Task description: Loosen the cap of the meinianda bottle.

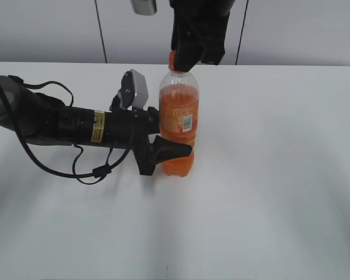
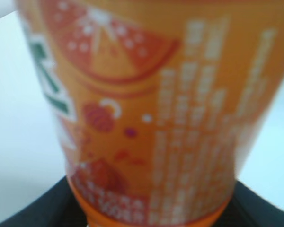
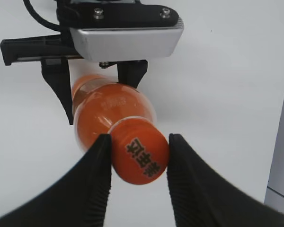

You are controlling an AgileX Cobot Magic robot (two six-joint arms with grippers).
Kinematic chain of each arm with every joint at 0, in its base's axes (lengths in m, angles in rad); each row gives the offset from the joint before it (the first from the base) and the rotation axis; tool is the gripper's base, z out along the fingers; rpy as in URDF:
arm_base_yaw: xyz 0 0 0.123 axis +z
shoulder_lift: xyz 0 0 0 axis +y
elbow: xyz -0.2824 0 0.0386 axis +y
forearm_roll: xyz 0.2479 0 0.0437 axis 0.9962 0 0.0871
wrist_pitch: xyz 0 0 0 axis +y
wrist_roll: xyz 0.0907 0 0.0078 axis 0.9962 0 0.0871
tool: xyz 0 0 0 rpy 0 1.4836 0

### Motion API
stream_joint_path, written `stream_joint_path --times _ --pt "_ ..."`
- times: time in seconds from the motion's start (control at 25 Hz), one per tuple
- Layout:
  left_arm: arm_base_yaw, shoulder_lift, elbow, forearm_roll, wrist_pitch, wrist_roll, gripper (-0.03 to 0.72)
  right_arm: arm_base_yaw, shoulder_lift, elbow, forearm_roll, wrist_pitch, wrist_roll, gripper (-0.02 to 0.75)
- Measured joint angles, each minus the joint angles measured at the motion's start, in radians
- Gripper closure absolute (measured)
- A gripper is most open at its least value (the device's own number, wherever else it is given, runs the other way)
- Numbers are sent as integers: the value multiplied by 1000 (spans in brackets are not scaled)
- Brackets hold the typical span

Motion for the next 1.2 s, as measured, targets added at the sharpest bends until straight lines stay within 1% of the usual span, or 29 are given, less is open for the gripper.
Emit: stream_joint_path --times 0.32,0.44,0.52,0.64,0.68,0.76,0.84,1.0,1.12,1.2 --pt "0 0 0 -1 1 0 279 0 0 0 4 -1 3 465" --pt "0 0 0 0 0 0 279 0 0 0 17 -1 12 445" --pt "0 0 0 0 0 0 279 0 -1 0 27 -1 16 399" --pt "0 0 0 1 -1 0 279 0 -6 1 29 -1 32 287" --pt "0 0 0 1 -1 0 279 0 -11 1 29 -1 34 264" --pt "0 0 0 1 -1 0 280 0 -26 1 31 -1 39 234" --pt "0 0 0 2 -1 0 280 0 -47 1 35 -1 58 225" --pt "0 0 0 2 -1 0 280 0 -93 1 63 -1 192 223" --pt "0 0 0 2 -1 0 280 0 -115 1 99 -1 393 222" --pt "0 0 0 2 -1 0 280 0 -118 1 114 -1 576 222"
